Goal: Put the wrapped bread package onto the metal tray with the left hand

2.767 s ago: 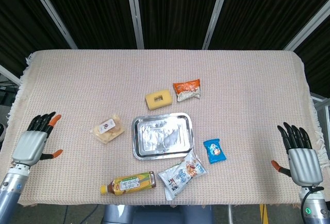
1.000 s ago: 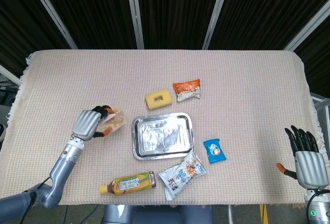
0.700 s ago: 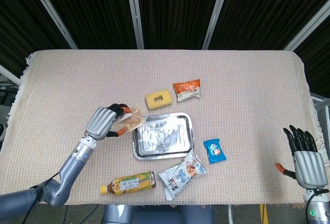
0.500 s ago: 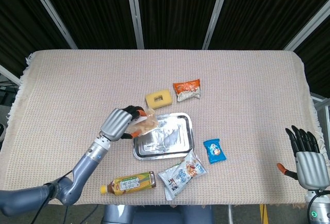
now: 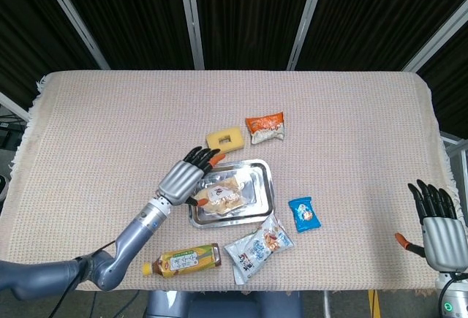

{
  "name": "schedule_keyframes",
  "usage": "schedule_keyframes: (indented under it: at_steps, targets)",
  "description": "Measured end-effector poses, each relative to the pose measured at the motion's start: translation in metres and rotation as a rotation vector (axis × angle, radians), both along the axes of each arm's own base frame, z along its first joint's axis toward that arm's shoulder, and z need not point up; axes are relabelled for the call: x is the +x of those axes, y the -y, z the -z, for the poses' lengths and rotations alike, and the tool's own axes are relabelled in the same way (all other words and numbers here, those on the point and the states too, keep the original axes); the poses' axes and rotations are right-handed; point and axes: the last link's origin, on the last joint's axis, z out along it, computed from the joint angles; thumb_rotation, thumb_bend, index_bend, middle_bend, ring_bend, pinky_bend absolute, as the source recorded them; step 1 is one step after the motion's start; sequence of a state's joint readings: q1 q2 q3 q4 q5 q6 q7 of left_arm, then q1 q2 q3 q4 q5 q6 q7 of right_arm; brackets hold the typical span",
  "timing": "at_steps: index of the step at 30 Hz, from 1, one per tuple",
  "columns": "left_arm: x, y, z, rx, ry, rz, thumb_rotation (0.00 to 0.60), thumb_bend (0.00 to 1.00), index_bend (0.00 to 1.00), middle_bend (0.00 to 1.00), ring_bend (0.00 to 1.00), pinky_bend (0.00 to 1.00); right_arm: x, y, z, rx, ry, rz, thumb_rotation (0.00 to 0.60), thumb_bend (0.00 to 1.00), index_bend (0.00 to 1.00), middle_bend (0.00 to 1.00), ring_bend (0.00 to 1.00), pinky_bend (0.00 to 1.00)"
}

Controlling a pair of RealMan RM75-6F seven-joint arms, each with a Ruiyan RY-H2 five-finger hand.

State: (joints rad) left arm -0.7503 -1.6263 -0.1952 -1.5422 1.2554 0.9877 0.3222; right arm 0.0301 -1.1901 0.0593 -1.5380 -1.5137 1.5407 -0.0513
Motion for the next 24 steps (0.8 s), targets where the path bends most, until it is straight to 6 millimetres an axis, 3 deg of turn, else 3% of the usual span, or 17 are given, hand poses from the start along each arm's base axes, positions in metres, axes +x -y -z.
schedule_keyframes:
  at_steps: [5, 10, 18, 24]
  targets:
    - [-0.024, 0.006, -0.037, 0.122, -0.003, -0.042, 0.6, 0.1, 0.01, 0.0, 0.0, 0.0, 0.0, 0.004, 0.001, 0.005, 0.001, -0.004, 0.6, 0.07, 0.05, 0.01, 0.0, 0.06]
    - [-0.067, 0.023, -0.08, 0.24, -0.016, -0.119, 0.6, 0.1, 0.08, 0.0, 0.0, 0.0, 0.0, 0.011, 0.003, 0.015, 0.003, -0.009, 0.6, 0.07, 0.05, 0.01, 0.0, 0.05]
    - [-0.128, 0.077, -0.129, 0.35, 0.017, -0.233, 0.6, 0.1, 0.12, 0.0, 0.0, 0.0, 0.001, 0.018, 0.006, 0.023, 0.003, -0.024, 0.6, 0.07, 0.05, 0.01, 0.0, 0.06]
    - [-0.158, 0.116, -0.146, 0.365, 0.005, -0.305, 0.6, 0.1, 0.12, 0.0, 0.0, 0.0, 0.002, 0.021, 0.006, 0.021, 0.0, -0.031, 0.6, 0.07, 0.05, 0.01, 0.0, 0.06]
